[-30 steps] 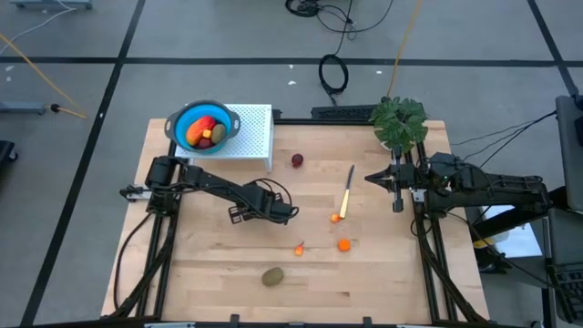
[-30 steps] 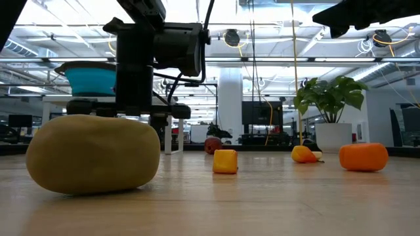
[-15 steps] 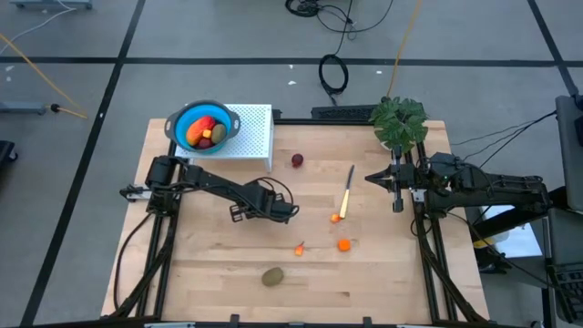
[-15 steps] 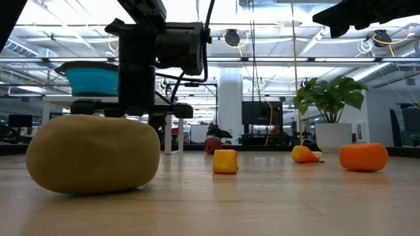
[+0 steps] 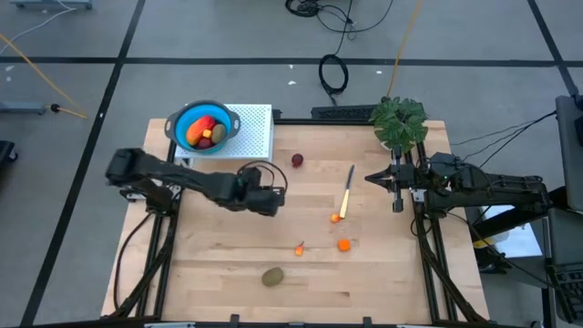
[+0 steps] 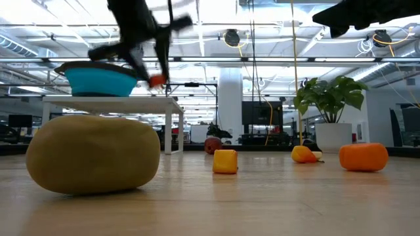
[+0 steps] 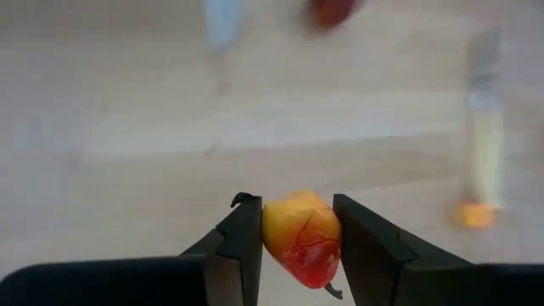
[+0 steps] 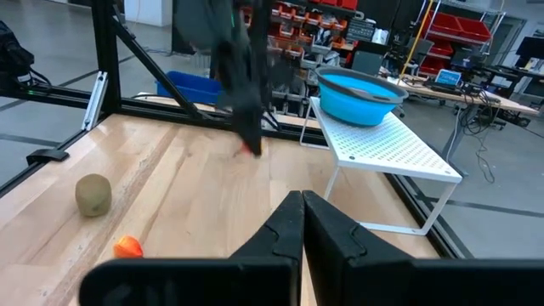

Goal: Pick & Place Fruit
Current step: Put the orange peach into the blue strainer bowl on the shelf

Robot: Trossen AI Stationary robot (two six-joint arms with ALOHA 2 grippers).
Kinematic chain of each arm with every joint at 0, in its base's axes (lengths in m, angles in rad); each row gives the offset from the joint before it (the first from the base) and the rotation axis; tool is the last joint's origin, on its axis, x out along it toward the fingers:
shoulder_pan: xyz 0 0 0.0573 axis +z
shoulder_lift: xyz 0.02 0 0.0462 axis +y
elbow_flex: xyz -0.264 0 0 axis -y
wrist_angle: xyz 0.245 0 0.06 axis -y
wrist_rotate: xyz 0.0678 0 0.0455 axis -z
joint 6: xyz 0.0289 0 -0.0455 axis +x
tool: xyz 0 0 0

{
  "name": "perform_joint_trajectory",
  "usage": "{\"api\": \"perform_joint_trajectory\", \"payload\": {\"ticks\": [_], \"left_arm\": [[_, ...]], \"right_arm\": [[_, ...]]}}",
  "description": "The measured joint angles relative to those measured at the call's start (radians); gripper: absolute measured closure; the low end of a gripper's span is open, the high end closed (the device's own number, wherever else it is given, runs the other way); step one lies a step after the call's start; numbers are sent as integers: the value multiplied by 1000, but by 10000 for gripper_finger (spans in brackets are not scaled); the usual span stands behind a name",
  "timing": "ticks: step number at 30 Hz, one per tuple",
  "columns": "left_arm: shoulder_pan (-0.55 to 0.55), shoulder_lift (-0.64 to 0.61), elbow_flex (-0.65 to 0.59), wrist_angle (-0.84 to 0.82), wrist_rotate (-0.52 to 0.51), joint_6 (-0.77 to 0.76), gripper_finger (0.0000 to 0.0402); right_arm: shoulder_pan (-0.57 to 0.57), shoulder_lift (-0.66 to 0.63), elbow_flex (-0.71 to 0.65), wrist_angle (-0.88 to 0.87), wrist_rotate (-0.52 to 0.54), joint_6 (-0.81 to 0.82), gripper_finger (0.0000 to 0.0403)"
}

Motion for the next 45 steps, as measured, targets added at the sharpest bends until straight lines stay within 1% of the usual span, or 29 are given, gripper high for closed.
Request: {"api": "perform_joint_trajectory", "payload": {"ticks": [4,7,10,14,16,18,23,30,35,38,43,45], "left_arm": [[-39,-111,0,124,-159,222,277],[-67,-163,0,263,-243,457,277],[-90,-185,0,429,-272,735,277],[-114,-183,1,659,-267,1091,277],[-122,-183,1,763,-232,1237,277],[-122,-184,1,848,-181,1342,277],[-121,-183,1,1057,10,1566,277],[-122,-183,1,1281,319,1774,277],[-122,-183,1,1385,509,1872,277],[-122,-183,1,1414,561,1902,277],[-121,-183,1,1418,558,1893,277],[-121,-183,1,1418,528,1863,277]], "right_arm": [[0,0,0,0,0,-29,403],[0,0,0,0,0,-52,403],[0,0,0,0,0,-54,403],[0,0,0,0,0,-54,403],[0,0,0,0,0,-54,403],[0,0,0,0,0,-54,403],[0,0,0,0,0,-54,403],[0,0,0,0,0,-54,403],[0,0,0,0,0,-54,403],[0,0,0,0,0,-54,403],[0,0,0,0,0,-54,403],[0,0,0,0,0,-54,403]]}}
